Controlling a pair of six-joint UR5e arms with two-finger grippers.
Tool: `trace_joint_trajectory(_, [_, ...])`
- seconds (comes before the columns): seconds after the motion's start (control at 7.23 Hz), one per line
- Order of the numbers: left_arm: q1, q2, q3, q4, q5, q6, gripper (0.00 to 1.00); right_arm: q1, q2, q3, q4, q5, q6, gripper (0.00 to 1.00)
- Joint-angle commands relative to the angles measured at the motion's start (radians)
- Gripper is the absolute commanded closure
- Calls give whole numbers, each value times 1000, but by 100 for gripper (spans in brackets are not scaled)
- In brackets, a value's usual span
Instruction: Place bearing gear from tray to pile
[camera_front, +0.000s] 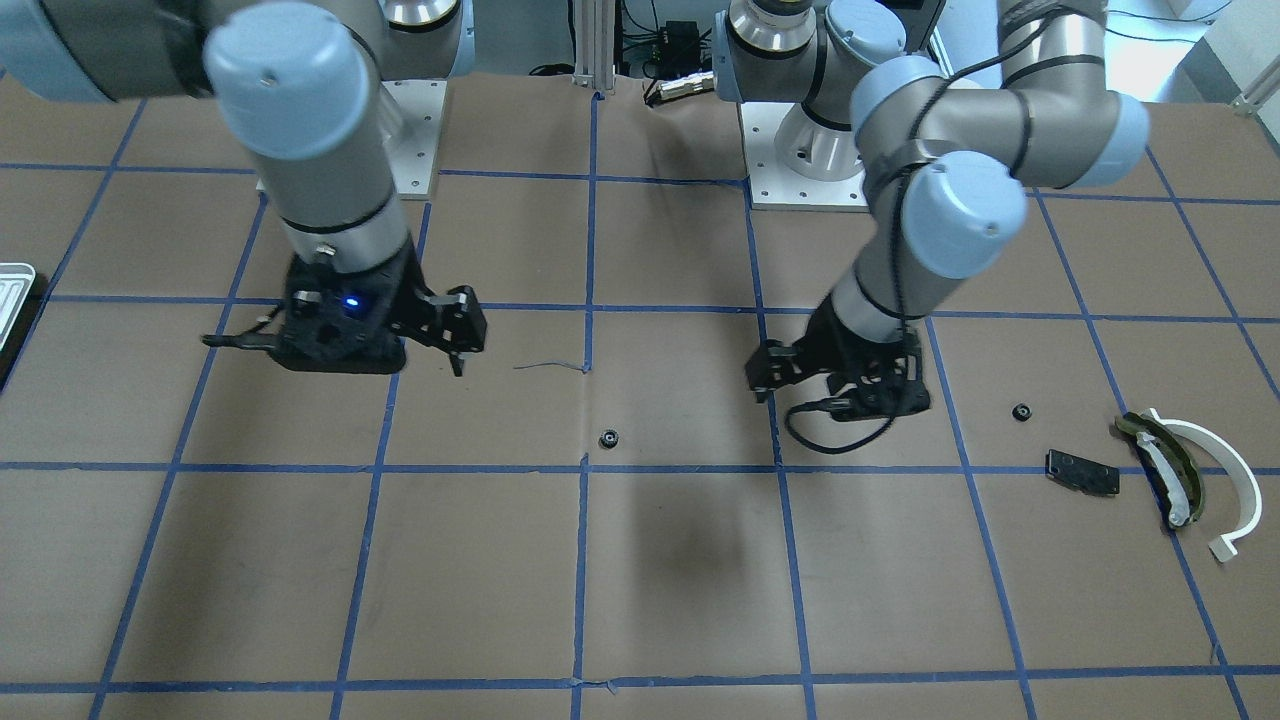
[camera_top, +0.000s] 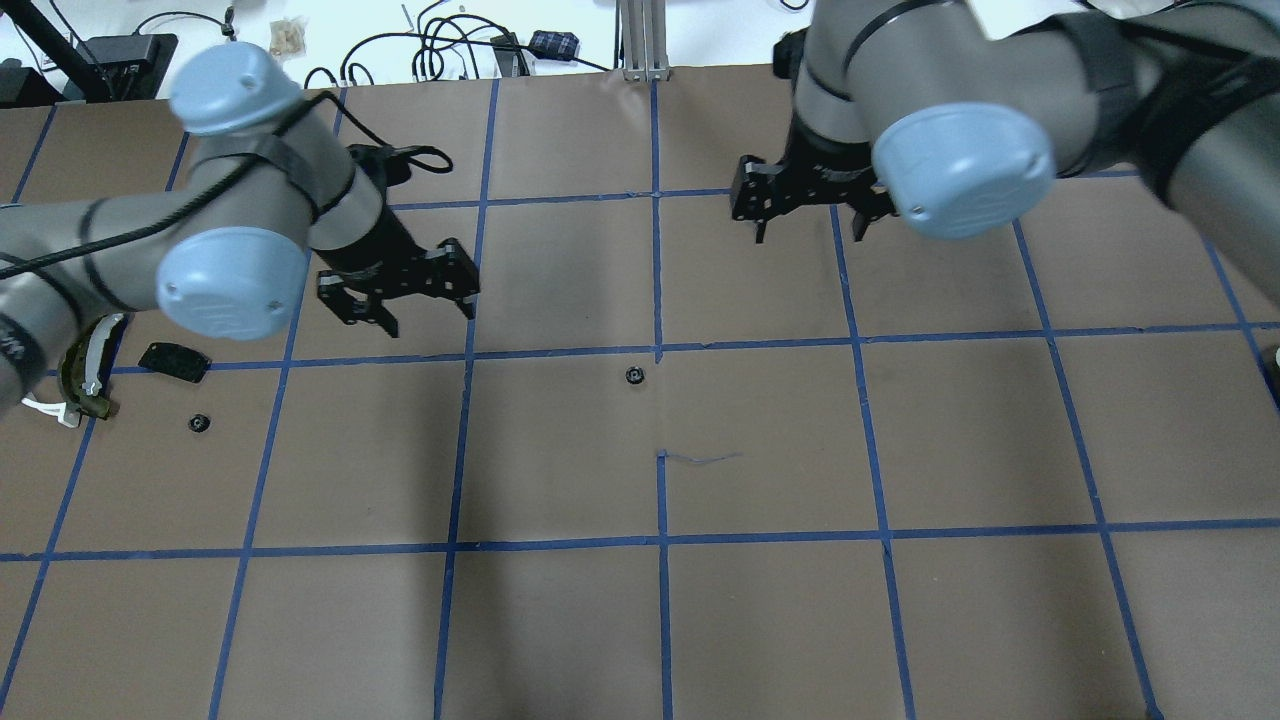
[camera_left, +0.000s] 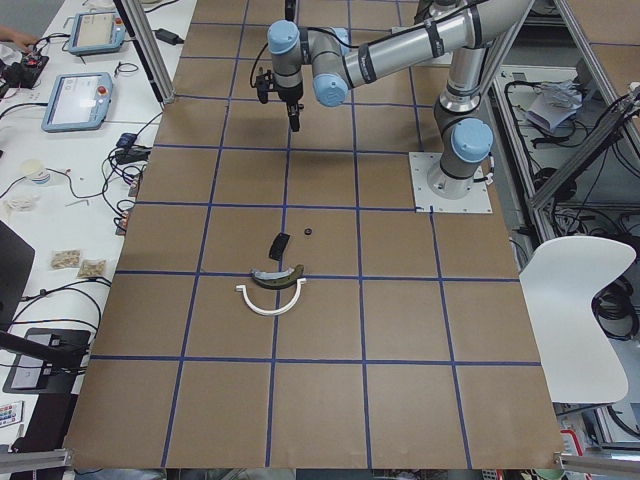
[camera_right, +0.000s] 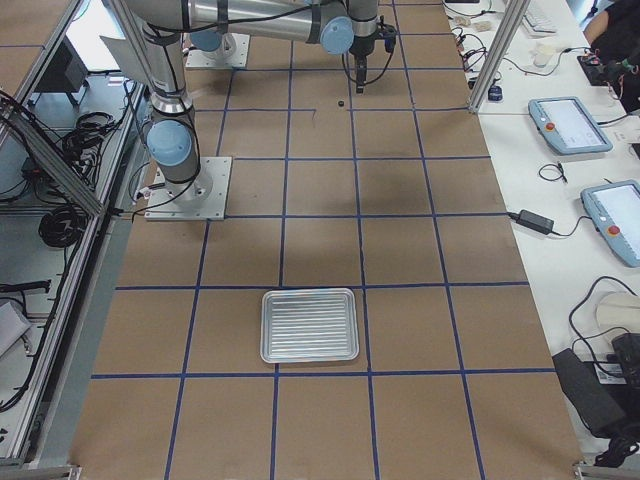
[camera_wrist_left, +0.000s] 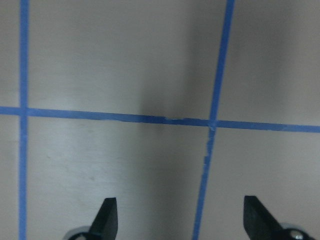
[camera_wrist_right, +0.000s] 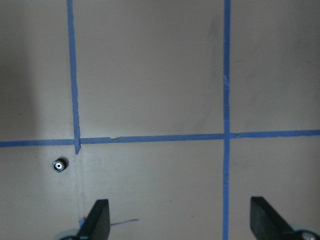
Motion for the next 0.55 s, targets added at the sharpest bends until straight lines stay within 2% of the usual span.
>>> trace_joint_trajectory(0.0, [-199,-113,7,167,-5,-260,11,-63,-141,-43,183,-2,-37,0])
trace_joint_trajectory(0.14, [-242,-180,7,211,72,-266,13,-66,-145,-21,180,-15,-43,0])
trace_joint_trajectory(0.28, [-270,-226,13,259,105,-282,13,-66,-146,-29,167,-28,-43,0])
trace_joint_trajectory(0.42, [-302,-271,14,360,73,-355,13,-66,-146,-27,165,-22,-46,0])
